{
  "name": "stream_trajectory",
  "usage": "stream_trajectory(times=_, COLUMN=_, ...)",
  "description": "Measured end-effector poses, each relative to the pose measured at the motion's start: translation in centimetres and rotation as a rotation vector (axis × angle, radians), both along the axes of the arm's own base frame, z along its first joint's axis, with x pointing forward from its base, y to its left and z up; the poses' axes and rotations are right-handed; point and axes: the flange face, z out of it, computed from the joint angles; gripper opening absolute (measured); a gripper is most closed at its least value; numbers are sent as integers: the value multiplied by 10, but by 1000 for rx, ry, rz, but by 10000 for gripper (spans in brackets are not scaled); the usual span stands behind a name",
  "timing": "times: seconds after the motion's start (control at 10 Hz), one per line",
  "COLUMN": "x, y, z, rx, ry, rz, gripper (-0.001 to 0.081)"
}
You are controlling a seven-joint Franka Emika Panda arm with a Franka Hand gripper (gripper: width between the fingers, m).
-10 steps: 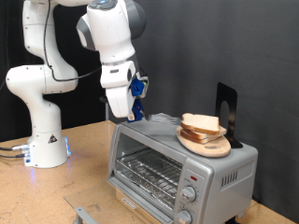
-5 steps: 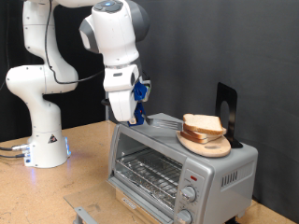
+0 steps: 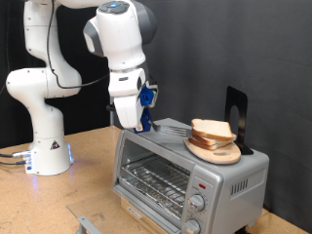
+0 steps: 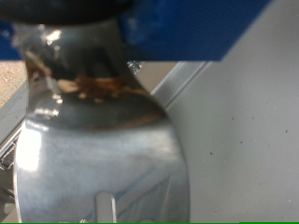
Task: Make a piece of toast with the oven
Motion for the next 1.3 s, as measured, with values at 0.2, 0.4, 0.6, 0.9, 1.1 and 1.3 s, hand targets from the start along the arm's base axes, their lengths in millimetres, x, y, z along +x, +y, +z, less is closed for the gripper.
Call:
stream_trajectory(times=0.2, x=0, y=0, z=1, rx=0, ry=-2, rz=0, gripper=393)
stream_trajectory(times=0.4, x=1, y=0, z=1, rx=-1, ry=-2, rz=1, gripper=393)
stream_trajectory(times=0.6, x=-1, y=-1, z=-2, rx=-12, ry=2, rz=19, gripper=393)
stream_trajectory(times=0.9, x=-3, y=-2, z=-6, rx=-13, ry=7, rz=29, gripper=393)
stream_trajectory(times=1.1, x=-3, y=-3, z=-5, rx=-6, ry=6, rz=26, gripper=393)
stream_trajectory(times=1.3, x=-5, y=-6, z=-4, rx=1, ry=9, rz=33, gripper=393)
